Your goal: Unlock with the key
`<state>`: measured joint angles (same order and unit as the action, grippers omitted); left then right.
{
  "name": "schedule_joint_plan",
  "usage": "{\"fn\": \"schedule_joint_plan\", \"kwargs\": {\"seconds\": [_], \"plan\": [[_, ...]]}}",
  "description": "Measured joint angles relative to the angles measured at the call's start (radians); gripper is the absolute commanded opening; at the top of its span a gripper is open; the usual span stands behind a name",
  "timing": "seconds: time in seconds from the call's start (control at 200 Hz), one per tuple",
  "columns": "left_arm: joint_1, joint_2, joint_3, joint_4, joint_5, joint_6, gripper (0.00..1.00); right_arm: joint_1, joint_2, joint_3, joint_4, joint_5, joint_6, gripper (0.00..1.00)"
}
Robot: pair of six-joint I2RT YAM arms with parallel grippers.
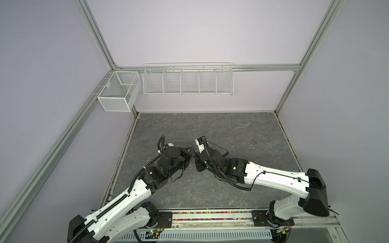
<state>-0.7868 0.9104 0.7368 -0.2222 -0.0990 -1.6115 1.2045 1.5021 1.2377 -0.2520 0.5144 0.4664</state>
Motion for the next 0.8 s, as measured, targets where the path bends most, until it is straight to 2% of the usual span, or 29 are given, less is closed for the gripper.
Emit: {"fn": "schedule_joint_plan", "kwargs": {"seconds": [0.135,0.285,0.525,0.645,0.8], "plan": [[0.0,0.0,0.0,0.015,-0.009,-0.001,0.0,-0.018,0.0,0.007,0.003,-0.051,0.012,0.06],[0.004,0.002,-0.007,0.03,-0.041,-0.003,0.0,-0.077,-0.008,-0.017,0.073,-0.219,0.139,0.06],[0.01,0.0,-0.007,0.037,-0.021,0.0,0.0,-0.136,-0.063,-0.1,0.162,-0.357,0.26,0.06],[0.023,-0.007,-0.007,0.034,0.016,0.004,0.0,-0.132,-0.08,-0.106,0.147,-0.347,0.236,0.07],[0.026,-0.016,0.001,-0.011,0.024,0.016,0.0,-0.093,-0.087,-0.105,0.103,-0.264,0.159,0.07]]}}
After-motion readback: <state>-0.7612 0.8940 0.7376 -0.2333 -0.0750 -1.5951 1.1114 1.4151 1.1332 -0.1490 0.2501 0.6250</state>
